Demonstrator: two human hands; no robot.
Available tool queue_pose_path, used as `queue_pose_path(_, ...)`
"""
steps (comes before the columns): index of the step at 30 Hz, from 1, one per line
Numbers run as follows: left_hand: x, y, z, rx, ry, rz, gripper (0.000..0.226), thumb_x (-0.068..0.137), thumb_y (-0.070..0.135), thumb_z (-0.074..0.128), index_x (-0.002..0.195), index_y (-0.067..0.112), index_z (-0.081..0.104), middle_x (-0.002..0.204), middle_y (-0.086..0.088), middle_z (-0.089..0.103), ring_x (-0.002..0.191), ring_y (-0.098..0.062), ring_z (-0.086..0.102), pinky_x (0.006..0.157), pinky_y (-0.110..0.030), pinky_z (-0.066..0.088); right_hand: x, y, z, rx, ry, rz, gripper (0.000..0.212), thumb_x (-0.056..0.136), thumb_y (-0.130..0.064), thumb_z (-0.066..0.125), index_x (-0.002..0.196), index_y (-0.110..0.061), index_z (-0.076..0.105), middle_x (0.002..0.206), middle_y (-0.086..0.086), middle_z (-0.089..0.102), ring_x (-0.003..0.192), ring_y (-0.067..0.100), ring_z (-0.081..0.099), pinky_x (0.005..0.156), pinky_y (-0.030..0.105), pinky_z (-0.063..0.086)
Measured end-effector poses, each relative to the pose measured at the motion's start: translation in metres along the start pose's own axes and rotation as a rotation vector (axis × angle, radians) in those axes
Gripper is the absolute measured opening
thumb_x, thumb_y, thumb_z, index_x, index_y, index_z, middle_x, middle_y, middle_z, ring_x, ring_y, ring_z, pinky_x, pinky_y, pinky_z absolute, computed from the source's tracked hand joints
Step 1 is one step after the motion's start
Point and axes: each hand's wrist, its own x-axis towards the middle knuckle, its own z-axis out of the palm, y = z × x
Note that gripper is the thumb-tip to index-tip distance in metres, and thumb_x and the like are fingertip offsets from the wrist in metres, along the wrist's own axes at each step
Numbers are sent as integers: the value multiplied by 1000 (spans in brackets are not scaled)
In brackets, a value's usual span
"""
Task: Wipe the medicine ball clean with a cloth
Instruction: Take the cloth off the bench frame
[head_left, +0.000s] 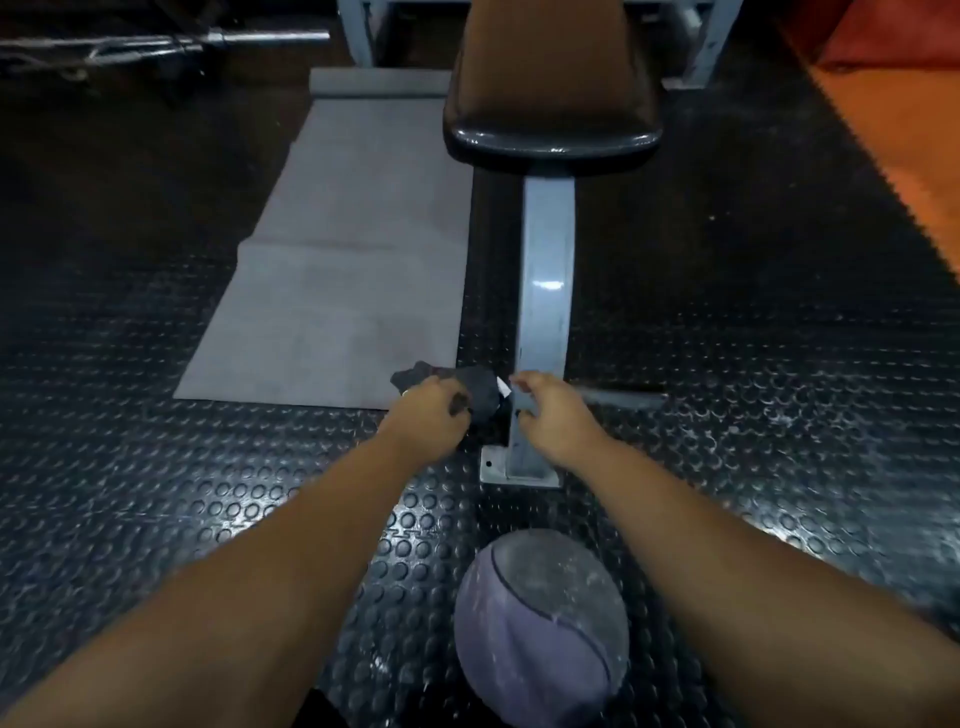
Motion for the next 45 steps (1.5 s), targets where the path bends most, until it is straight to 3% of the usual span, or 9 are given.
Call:
queue_pose_path(3, -4, -12, 14, -81, 18, -30, 29, 94, 21, 60, 122, 16, 66, 124, -7, 61, 109, -24, 61, 97, -37, 50, 20, 9, 26, -84, -50, -6, 47, 87, -2, 54, 133, -12, 50, 130, 12, 50, 115, 26, 52, 101, 29, 40)
queue_pose_path(7, -24, -26, 25, -130, 6, -129, 29, 94, 21, 59, 122, 18, 66, 122, -3, 64, 108, -20, 61, 92, -31, 49, 51, 8, 57, -173, -44, -23, 44, 89, -1, 51, 132, -11, 51, 128, 11, 49, 112, 27, 53, 99, 32, 44)
queue_pose_path(11, -26, -35, 10, -80, -103, -106, 25, 94, 26, 60, 117, 20, 67, 117, -2, 67, 104, -21, 63, 91, -38, 53, 89, 9, 84, -291, 0, -69, 51, 88, 0, 52, 137, -10, 46, 135, 10, 43, 120, 28, 46, 104, 39, 41)
queue_pose_path(15, -16, -30, -10, -124, 8, -75, 26, 95, 29, 60, 120, 21, 63, 109, 1, 68, 99, -19, 64, 90, -38, 54, 111, 20, 105, -491, -35, -54, 60, 88, -11, 61, 143, -8, 36, 141, 13, 40, 128, 30, 38, 108, 40, 34)
queue_pose_path(22, -17, -29, -3, -74, -65, -52, 26, 96, 29, 59, 121, 22, 63, 111, 2, 68, 103, -19, 63, 92, -41, 53, 113, 21, 108, -676, 67, -210, 34, 82, 9, 48, 111, -6, 57, 113, 12, 53, 107, 28, 46, 86, 39, 44)
queue_pose_path(34, -56, -13, 5, -6, -121, 13, 29, 95, 31, 59, 123, 23, 62, 117, 0, 66, 106, -20, 61, 92, -42, 53, 83, 9, 95, -377, 173, -65, 17, 91, -6, 47, 106, -3, 55, 108, 18, 57, 100, 33, 53, 74, 34, 39)
queue_pose_path(38, -68, -8, -6, 9, -106, 18, 25, 94, 30, 60, 118, 22, 63, 113, -2, 67, 103, -22, 62, 92, -44, 52, 40, -7, 78, -167, 213, 0, 14, 93, -8, 49, 105, -5, 55, 101, 18, 60, 91, 34, 57, 70, 33, 42)
queue_pose_path(42, -90, 1, -12, 86, -136, 70, 24, 95, 30, 60, 116, 20, 64, 115, -4, 66, 105, -24, 60, 93, -39, 50, -18, -16, 52, -11, 323, 26, 25, 93, -7, 52, 118, -7, 56, 103, 20, 64, 95, 31, 60, 75, 30, 44)
queue_pose_path(45, -105, 7, -19, 77, -128, 25, 24, 98, 34, 58, 110, 14, 65, 108, -7, 66, 97, -24, 60, 85, -35, 48, -65, -29, 34, 328, 315, 131, 29, 93, -4, 51, 118, -19, 55, 101, 12, 66, 92, 27, 63, 76, 35, 52)
